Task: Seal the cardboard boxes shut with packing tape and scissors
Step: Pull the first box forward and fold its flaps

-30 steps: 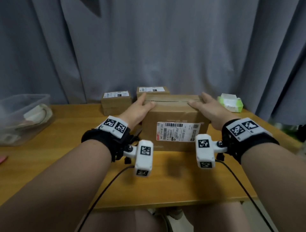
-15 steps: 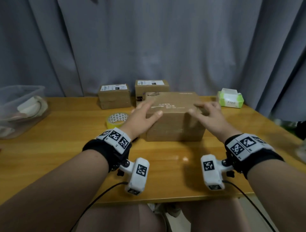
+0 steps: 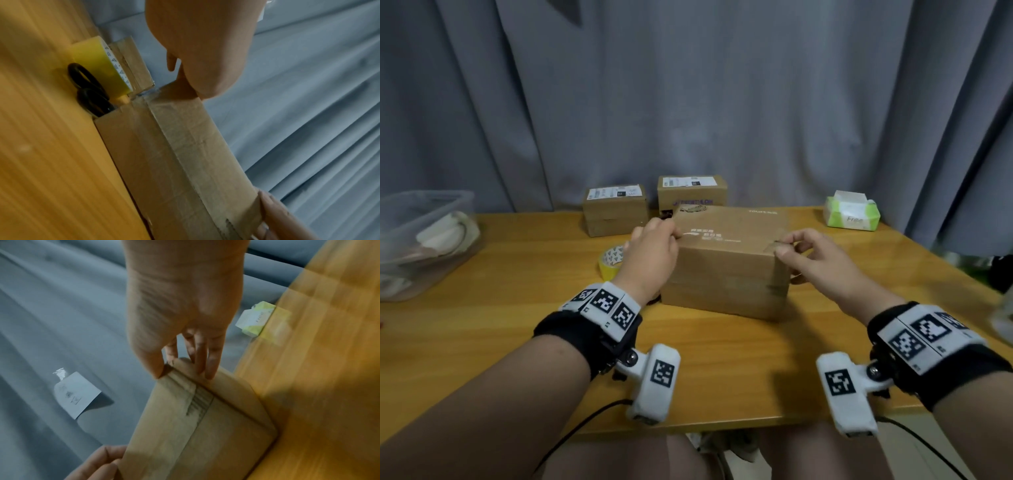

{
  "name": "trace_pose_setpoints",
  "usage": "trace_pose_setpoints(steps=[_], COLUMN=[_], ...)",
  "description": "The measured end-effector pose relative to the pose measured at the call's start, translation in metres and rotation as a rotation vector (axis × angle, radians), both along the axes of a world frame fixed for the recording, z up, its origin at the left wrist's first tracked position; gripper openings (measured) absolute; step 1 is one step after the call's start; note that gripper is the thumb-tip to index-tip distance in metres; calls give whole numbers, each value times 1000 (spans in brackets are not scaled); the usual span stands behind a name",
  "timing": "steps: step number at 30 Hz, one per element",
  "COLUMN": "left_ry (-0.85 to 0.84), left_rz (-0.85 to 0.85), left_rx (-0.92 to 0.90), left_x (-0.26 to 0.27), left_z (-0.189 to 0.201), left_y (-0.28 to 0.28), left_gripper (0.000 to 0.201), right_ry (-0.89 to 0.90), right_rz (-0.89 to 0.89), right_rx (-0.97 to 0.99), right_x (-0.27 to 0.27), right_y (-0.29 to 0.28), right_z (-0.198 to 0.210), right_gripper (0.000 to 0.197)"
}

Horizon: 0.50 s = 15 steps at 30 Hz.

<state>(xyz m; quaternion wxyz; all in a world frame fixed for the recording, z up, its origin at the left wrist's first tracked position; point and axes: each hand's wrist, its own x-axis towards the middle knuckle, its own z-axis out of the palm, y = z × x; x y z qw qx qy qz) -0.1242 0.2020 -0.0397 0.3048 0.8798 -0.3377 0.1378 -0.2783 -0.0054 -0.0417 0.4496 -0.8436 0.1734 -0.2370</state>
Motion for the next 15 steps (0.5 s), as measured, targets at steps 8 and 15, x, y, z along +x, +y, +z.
trace_pose_setpoints(steps=[8, 15], left_ry=[22, 222], left_rz=[-344, -322], left_rx=[399, 158], left_x=[-54, -47], left_z=[8, 16], left_y=[-37, -61], left_gripper=[53, 24], right_ry=[134, 413], right_rz=[142, 282], right_rx=[-401, -324], right_x=[2, 5], right_y=[6, -16], right_z=[26, 30], right_gripper=[33, 101])
